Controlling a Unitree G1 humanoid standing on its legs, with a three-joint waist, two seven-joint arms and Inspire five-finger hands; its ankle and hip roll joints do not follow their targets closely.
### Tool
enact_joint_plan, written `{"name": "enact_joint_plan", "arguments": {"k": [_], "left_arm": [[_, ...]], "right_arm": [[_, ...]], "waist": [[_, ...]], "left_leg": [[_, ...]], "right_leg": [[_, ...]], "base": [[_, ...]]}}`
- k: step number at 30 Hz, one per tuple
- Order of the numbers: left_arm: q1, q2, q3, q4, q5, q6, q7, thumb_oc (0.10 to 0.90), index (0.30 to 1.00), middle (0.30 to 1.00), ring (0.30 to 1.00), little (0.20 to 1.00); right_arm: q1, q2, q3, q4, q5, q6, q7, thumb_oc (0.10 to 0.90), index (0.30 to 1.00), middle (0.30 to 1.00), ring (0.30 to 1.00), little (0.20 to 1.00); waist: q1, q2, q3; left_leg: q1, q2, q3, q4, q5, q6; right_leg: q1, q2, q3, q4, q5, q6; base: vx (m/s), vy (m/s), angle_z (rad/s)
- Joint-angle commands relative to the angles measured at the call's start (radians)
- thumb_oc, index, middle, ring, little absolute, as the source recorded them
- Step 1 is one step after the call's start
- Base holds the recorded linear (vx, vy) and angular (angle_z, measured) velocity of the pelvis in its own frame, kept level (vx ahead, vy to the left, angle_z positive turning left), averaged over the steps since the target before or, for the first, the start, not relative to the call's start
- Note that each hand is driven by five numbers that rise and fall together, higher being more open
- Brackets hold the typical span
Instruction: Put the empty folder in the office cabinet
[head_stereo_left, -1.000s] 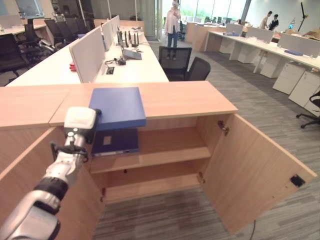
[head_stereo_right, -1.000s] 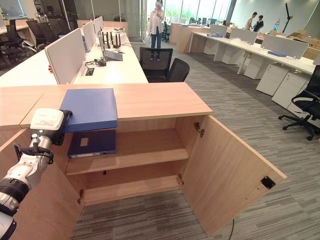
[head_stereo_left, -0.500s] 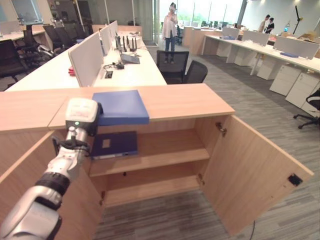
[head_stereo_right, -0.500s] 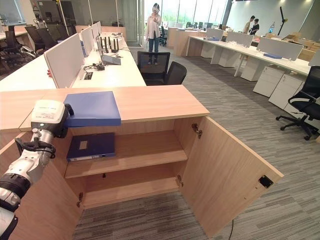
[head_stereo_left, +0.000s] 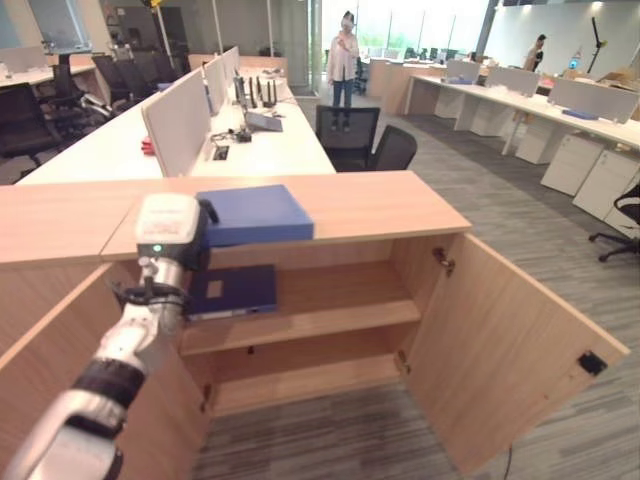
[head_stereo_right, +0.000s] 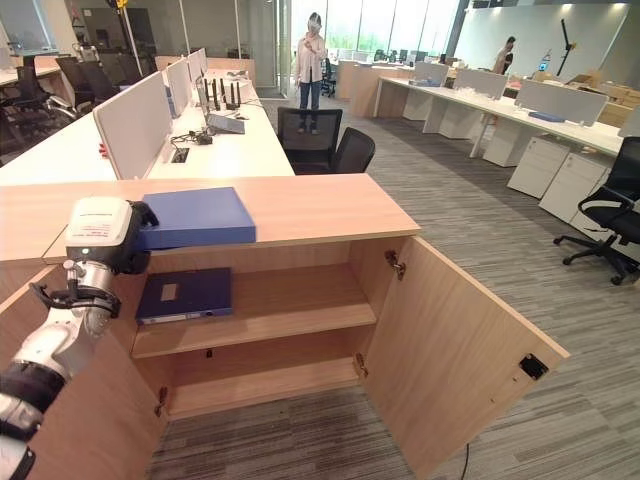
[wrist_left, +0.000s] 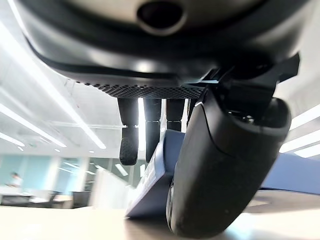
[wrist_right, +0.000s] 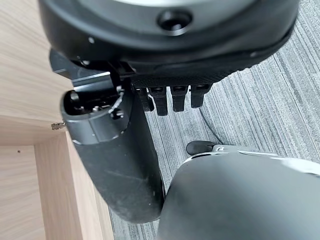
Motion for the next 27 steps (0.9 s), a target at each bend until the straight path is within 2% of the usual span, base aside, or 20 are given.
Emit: {"name": "enact_joint_plan", "arguments": {"k": [1, 2, 3, 6, 8, 9, 10, 11, 12, 13, 16, 20, 25, 27], "left_arm": [[-0.068, -0.096, 0.098, -0.139, -0.041, -0.108, -0.006, 0.400, 0.300, 0.300, 0.300, 0.300], [-0.055, -0.098, 0.108, -0.153, -0.039, -0.106, -0.012, 0.400, 0.300, 0.300, 0.300, 0.300], [0.022, -0.174, 0.136, -0.259, -0.082, -0.139, -0.025, 0.400, 0.300, 0.300, 0.300, 0.300], [0.133, -0.247, 0.125, -0.437, -0.219, -0.218, -0.097, 0.400, 0.300, 0.300, 0.300, 0.300], [0.162, -0.252, 0.118, -0.473, -0.271, -0.231, -0.124, 0.400, 0.300, 0.300, 0.300, 0.300], [0.196, -0.247, 0.097, -0.519, -0.351, -0.255, -0.178, 0.400, 0.300, 0.300, 0.300, 0.300], [0.198, -0.246, 0.099, -0.522, -0.353, -0.254, -0.180, 0.400, 0.300, 0.300, 0.300, 0.300], [0.236, -0.238, 0.089, -0.566, -0.443, -0.268, -0.234, 0.400, 0.300, 0.300, 0.300, 0.300], [0.240, -0.237, 0.091, -0.569, -0.445, -0.266, -0.237, 0.400, 0.300, 0.300, 0.300, 0.300], [0.260, -0.238, 0.084, -0.587, -0.531, -0.276, -0.263, 0.400, 0.300, 0.300, 0.300, 0.300], [0.318, -0.228, 0.097, -0.655, -0.693, -0.298, -0.311, 0.400, 0.300, 0.300, 0.300, 0.300], [0.417, -0.231, 0.176, -0.697, -0.865, -0.296, -0.324, 0.400, 0.300, 0.300, 0.300, 0.300], [0.480, -0.242, 0.205, -0.671, -0.876, -0.273, -0.341, 0.400, 0.300, 0.300, 0.300, 0.300], [0.525, -0.214, 0.194, -0.624, -0.835, -0.251, -0.381, 0.400, 0.300, 0.300, 0.300, 0.300]], "right_arm": [[-0.021, -0.012, 0.006, 0.065, 0.000, -0.006, -0.017, 0.800, 0.900, 0.900, 0.900, 0.900], [-0.019, -0.015, 0.010, 0.065, -0.001, -0.006, -0.018, 0.800, 0.900, 0.900, 0.900, 0.900], [-0.026, -0.002, -0.002, 0.068, 0.008, -0.011, -0.027, 0.800, 0.900, 0.900, 0.900, 0.900], [-0.040, 0.016, -0.013, 0.067, 0.042, -0.016, -0.034, 0.800, 0.900, 0.900, 0.900, 0.900], [-0.040, 0.019, -0.012, 0.068, 0.051, -0.018, -0.034, 0.800, 0.900, 0.900, 0.900, 0.900], [-0.043, 0.019, -0.012, 0.067, 0.056, -0.018, -0.035, 0.800, 0.900, 0.900, 0.900, 0.900], [-0.042, 0.019, -0.012, 0.067, 0.057, -0.018, -0.035, 0.800, 0.900, 0.900, 0.900, 0.900], [-0.039, 0.017, -0.014, 0.065, 0.062, -0.015, -0.030, 0.800, 0.900, 0.900, 0.900, 0.900], [-0.038, 0.018, -0.013, 0.065, 0.062, -0.015, -0.030, 0.800, 0.900, 0.900, 0.900, 0.900], [-0.037, 0.015, -0.014, 0.064, 0.064, -0.012, -0.028, 0.800, 0.900, 0.900, 0.900, 0.900], [-0.038, 0.014, -0.013, 0.061, 0.068, -0.010, -0.024, 0.800, 0.900, 0.900, 0.900, 0.900], [-0.033, 0.020, -0.010, 0.055, 0.063, 0.000, -0.010, 0.800, 0.900, 0.900, 0.900, 0.900], [-0.033, 0.023, -0.002, 0.045, 0.058, 0.004, 0.002, 0.800, 0.900, 0.900, 0.900, 0.900], [-0.039, 0.022, 0.023, 0.021, 0.025, 0.005, 0.008, 0.800, 0.900, 0.900, 0.900, 0.900]], "waist": [[-0.005, -0.008, 0.036], [-0.008, -0.005, 0.033], [0.000, -0.011, 0.037], [0.019, -0.021, 0.048], [0.023, -0.023, 0.051], [0.030, -0.023, 0.057], [0.030, -0.023, 0.057], [0.037, -0.020, 0.061], [0.036, -0.018, 0.060], [0.040, -0.019, 0.065], [0.049, -0.012, 0.072], [0.070, -0.007, 0.088], [0.081, -0.007, 0.096], [0.088, -0.004, 0.101]], "left_leg": [[0.032, -0.021, -0.074, -0.002, -0.118, 0.002], [0.032, -0.021, -0.074, -0.002, -0.118, 0.002], [0.030, -0.021, -0.082, -0.002, -0.117, 0.005], [0.013, -0.025, -0.094, -0.002, -0.101, 0.008], [0.012, -0.025, -0.098, -0.002, -0.100, 0.009], [0.007, -0.028, -0.101, -0.002, -0.097, 0.009], [0.009, -0.027, -0.102, -0.002, -0.098, 0.009], [0.005, -0.028, -0.107, -0.002, -0.095, 0.010], [0.012, -0.024, -0.110, -0.002, -0.107, 0.010], [0.004, -0.027, -0.111, -0.002, -0.094, 0.010], [0.006, -0.026, -0.121, -0.002, -0.102, 0.010], [0.004, -0.026, -0.132, -0.002, -0.098, 0.008], [0.002, -0.026, -0.140, -0.002, -0.093, 0.008], [0.000, -0.026, -0.140, -0.002, -0.090, 0.008]], "right_leg": [[0.073, -0.026, -0.047, 0.008, -0.080, 0.073], [0.073, -0.025, -0.047, 0.008, -0.081, 0.073], [0.071, -0.027, -0.051, 0.008, -0.079, 0.072], [0.060, -0.033, -0.061, 0.008, -0.065, 0.069], [0.061, -0.033, -0.066, 0.008, -0.065, 0.069], [0.058, -0.034, -0.070, 0.008, -0.063, 0.070], [0.059, -0.033, -0.070, 0.008, -0.063, 0.070], [0.058, -0.035, -0.076, 0.008, -0.062, 0.069], [0.064, -0.031, -0.076, 0.008, -0.072, 0.070], [0.059, -0.035, -0.080, 0.008, -0.062, 0.069], [0.065, -0.033, -0.086, 0.008, -0.070, 0.068], [0.066, -0.034, -0.101, 0.008, -0.069, 0.068], [0.070, -0.034, -0.108, 0.008, -0.069, 0.066], [0.070, -0.034, -0.111, 0.008, -0.069, 0.065]], "base": [[0.01, -0.006, -0.05], [0.02, -0.011, -0.05], [0.00, -0.012, -0.07], [-0.03, -0.014, 0.02], [-0.03, -0.013, 0.07], [-0.01, -0.003, 0.14], [-0.02, -0.002, 0.16], [0.03, -0.002, 0.16], [-0.02, 0.001, 0.13], [0.02, 0.001, 0.13], [-0.01, 0.004, 0.07], [-0.03, 0.006, 0.05], [-0.02, 0.000, 0.16], [-0.04, 0.001, 0.14]]}}
